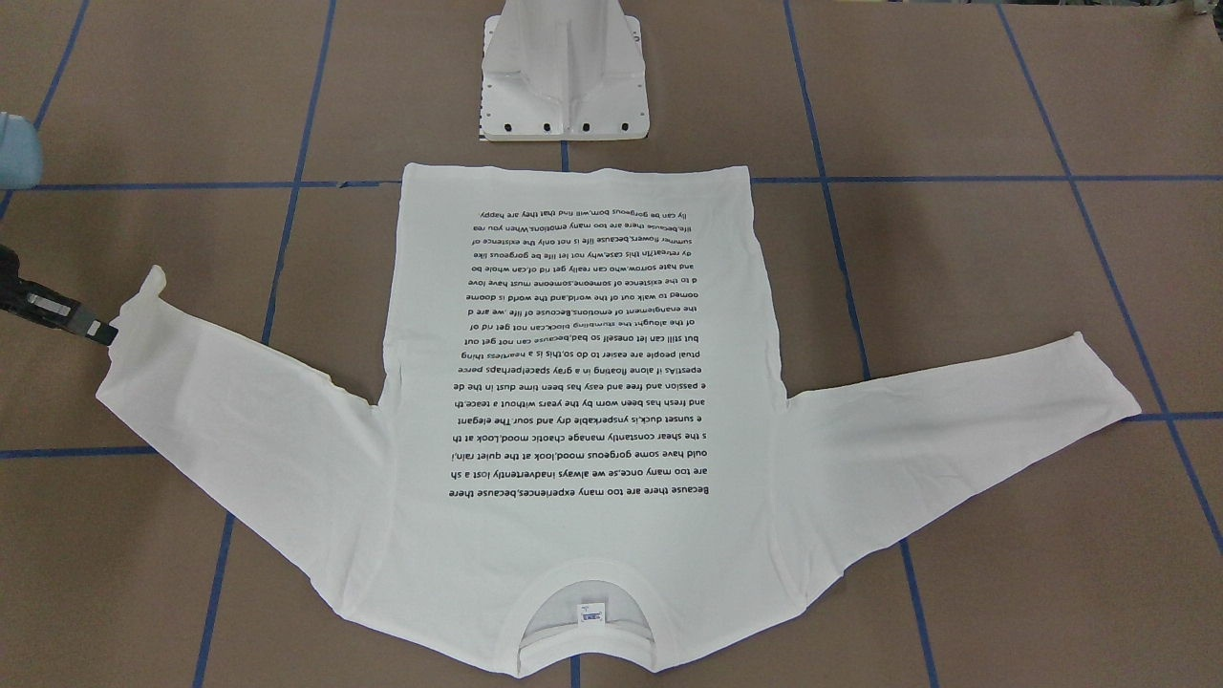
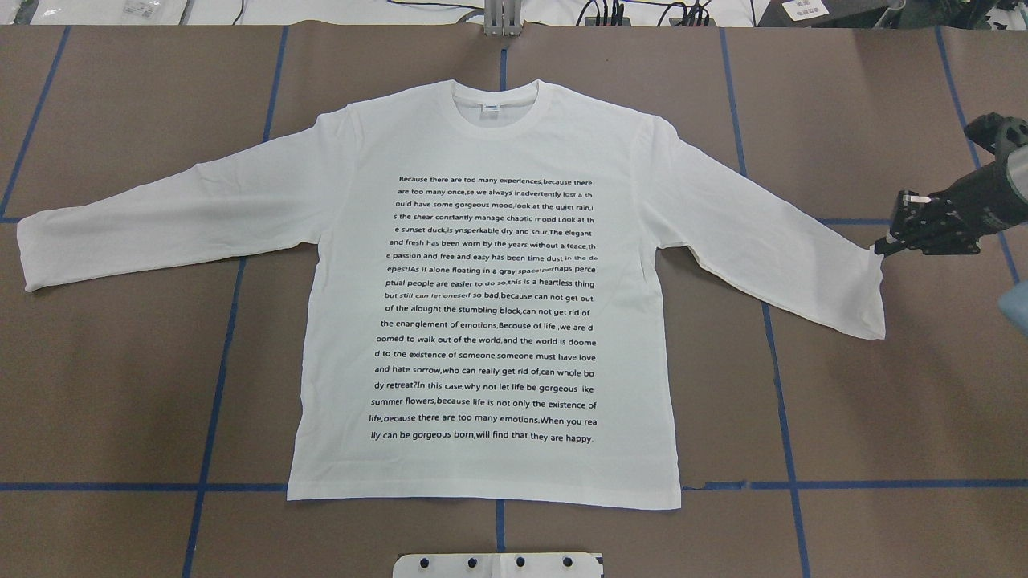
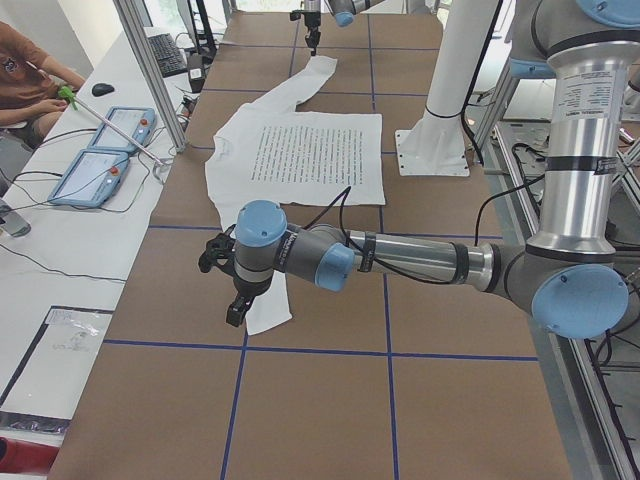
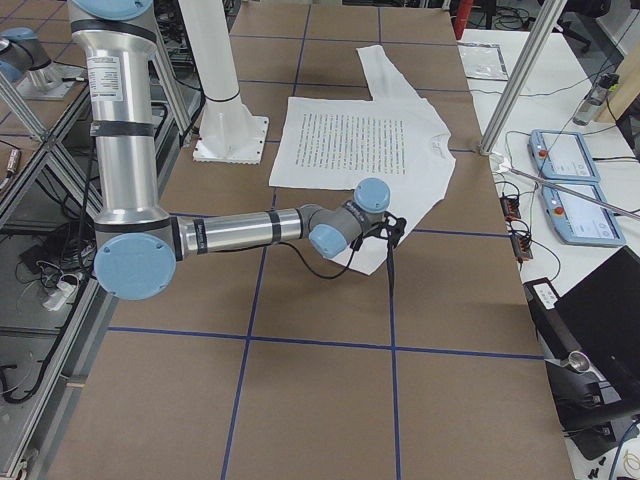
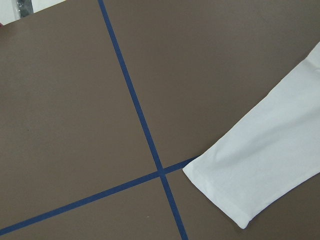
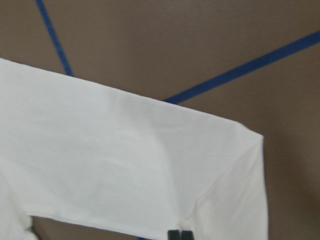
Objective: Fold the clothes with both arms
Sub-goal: 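Fold the held sleeve across the shirt toward the collar with the right gripper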
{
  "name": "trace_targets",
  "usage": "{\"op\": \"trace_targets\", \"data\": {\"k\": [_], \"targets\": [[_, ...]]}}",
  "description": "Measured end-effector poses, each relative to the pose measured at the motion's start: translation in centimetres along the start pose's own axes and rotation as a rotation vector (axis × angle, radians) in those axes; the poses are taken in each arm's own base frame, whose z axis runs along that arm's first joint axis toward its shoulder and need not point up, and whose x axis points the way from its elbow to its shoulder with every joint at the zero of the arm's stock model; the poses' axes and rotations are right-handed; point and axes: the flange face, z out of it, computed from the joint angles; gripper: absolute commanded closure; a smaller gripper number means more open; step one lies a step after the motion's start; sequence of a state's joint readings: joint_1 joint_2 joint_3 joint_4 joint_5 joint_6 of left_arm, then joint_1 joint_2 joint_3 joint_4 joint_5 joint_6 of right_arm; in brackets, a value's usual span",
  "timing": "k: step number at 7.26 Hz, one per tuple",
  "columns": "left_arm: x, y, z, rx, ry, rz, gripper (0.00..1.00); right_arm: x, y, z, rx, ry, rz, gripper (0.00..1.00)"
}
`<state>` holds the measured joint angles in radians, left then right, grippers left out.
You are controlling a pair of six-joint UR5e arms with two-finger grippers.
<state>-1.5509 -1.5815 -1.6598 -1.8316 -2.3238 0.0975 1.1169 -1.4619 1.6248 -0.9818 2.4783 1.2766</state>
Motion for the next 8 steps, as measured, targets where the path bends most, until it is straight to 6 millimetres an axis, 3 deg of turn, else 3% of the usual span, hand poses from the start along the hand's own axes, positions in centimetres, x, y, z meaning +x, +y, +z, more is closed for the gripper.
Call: {"op": "trace_targets", "data": {"k": [1, 2, 4, 5, 6, 7, 8], "targets": [[0.0, 0.0, 0.0, 0.001, 0.001, 0.002, 0.00, -7.3, 0.3, 0.2, -0.002, -0.048, 0.046, 1.00], [0.0, 0.0, 0.0, 0.001, 0.001, 0.005, 0.00, -16.5, 1.1, 0.6, 0.000, -0.089, 0.092, 1.00], [0.0, 0.0, -0.2, 0.011, -0.001, 0.016, 0.00, -35.7, 4.9, 3.0, 0.071, -0.142, 0.149, 1.00], [0.1, -0.1, -0.2, 0.014, -0.001, 0.019, 0.00, -43.9, 7.1, 4.9, 0.103, -0.161, 0.154, 1.00], [0.2, -0.1, -0.4, 0.018, -0.002, 0.022, 0.00, -50.8, 9.7, 6.8, 0.122, -0.175, 0.152, 1.00], [0.4, -0.1, -0.6, 0.022, -0.003, 0.024, 0.00, -55.0, 12.9, 8.9, 0.145, -0.192, 0.163, 1.00], [0.5, 0.0, -0.8, 0.024, -0.003, 0.025, 0.00, -57.3, 16.1, 11.0, 0.172, -0.207, 0.178, 1.00]]}}
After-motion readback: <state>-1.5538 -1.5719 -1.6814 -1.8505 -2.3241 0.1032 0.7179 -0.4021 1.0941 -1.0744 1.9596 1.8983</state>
